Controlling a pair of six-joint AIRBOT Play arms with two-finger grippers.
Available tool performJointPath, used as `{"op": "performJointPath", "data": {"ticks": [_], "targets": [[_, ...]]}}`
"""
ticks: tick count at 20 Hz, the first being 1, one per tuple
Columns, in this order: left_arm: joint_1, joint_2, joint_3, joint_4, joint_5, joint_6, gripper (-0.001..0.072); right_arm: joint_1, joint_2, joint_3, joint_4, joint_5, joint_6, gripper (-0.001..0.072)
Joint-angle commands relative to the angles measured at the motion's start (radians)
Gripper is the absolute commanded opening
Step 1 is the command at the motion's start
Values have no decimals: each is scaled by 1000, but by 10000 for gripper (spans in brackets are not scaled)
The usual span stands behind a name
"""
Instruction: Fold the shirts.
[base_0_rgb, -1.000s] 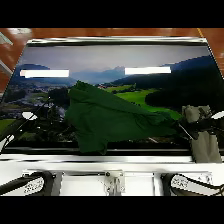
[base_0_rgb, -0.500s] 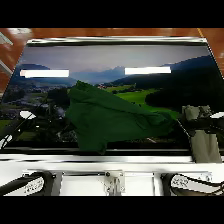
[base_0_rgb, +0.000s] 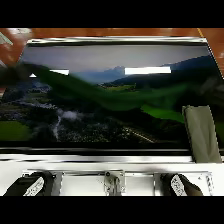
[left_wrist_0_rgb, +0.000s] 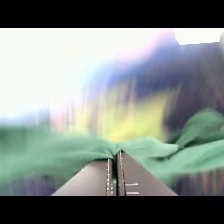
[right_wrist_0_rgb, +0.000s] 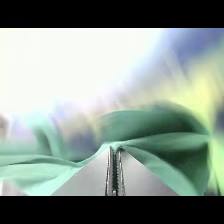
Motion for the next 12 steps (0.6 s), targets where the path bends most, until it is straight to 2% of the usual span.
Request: {"op": "performJointPath", "data": {"ticks": [1,3,6,8,10,12], "targets": [[0,98,436,37,102,26,34,-1,258,237,63,-204,-18,61],[0,108,606,56,112,22,34,-1,346,346,-115,-239,62,62],[0,140,689,122,104,-64,34,-1,427,452,-369,-220,180,62],[0,164,688,248,8,-98,34,-1,454,507,-462,-178,230,62],[0,172,688,361,-151,-98,34,-1,461,552,-500,-129,245,62],[0,173,688,402,-302,-138,33,-1,461,582,-546,-59,246,62]]}}
